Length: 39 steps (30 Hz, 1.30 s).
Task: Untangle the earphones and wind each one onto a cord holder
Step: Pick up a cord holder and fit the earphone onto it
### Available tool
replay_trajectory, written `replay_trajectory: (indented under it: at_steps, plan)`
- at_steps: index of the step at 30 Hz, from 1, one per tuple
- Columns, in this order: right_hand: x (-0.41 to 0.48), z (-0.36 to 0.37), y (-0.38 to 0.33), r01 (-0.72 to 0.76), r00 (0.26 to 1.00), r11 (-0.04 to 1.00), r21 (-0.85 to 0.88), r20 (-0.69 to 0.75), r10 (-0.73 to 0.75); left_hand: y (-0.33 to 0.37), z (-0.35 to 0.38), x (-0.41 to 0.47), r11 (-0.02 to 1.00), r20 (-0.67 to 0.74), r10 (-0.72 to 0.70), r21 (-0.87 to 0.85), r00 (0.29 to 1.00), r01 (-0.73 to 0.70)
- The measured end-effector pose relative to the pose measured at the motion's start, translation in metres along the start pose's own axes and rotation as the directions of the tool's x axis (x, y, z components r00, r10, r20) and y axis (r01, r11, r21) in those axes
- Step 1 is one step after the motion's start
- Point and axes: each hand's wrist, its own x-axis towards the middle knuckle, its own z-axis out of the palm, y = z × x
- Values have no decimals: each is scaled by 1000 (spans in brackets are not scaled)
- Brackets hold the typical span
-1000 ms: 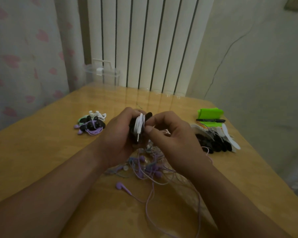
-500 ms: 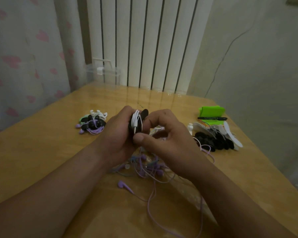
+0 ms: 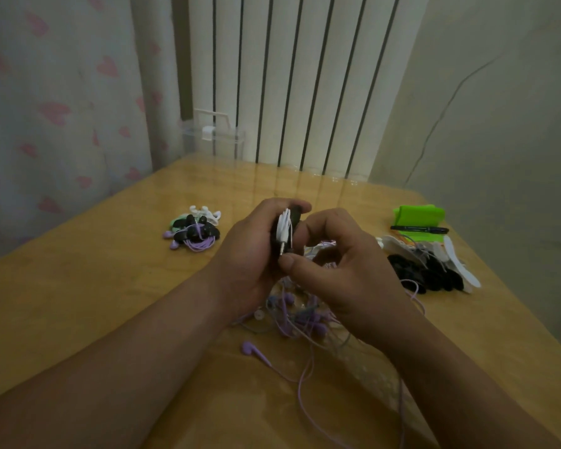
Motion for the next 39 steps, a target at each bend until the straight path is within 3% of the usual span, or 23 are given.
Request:
replay_trajectory:
  at_steps: [3, 5, 9, 17, 21, 25, 28, 39]
  plan:
    - [0, -2, -1, 25, 1000, 999, -38, 7, -25, 2, 1, -1, 999, 84, -17, 43, 996, 13]
    - [0, -3, 0, 59, 998, 996, -73, 21, -58, 2, -1, 0, 998, 70, 7, 69, 998, -12]
    - [-2, -3, 1, 23, 998, 1000, 17, 62, -24, 1, -6, 2, 998, 57, -11, -65, 998, 14]
    - [1, -1, 3, 0, 998, 999, -48, -61, -3, -5, -8, 5, 1000, 27, -23, -12, 999, 23]
    - [3, -7, -1, -37, 997, 968, 247, -58, 52, -5, -7, 4, 993, 76, -62, -95, 995, 69]
    - [0, 0, 1, -30, 997, 989, 147, 77, 19, -2, -7, 4, 981, 103, -87, -164, 991, 103]
    - [-2, 5, 2, -21, 999, 994, 105, 46, 16, 0, -8, 5, 976, 93, -97, -184, 991, 113]
    - [6, -11, 0, -56, 998, 889, 455, 10, 58, 7, -9, 1, 985, 124, -35, -162, 992, 55]
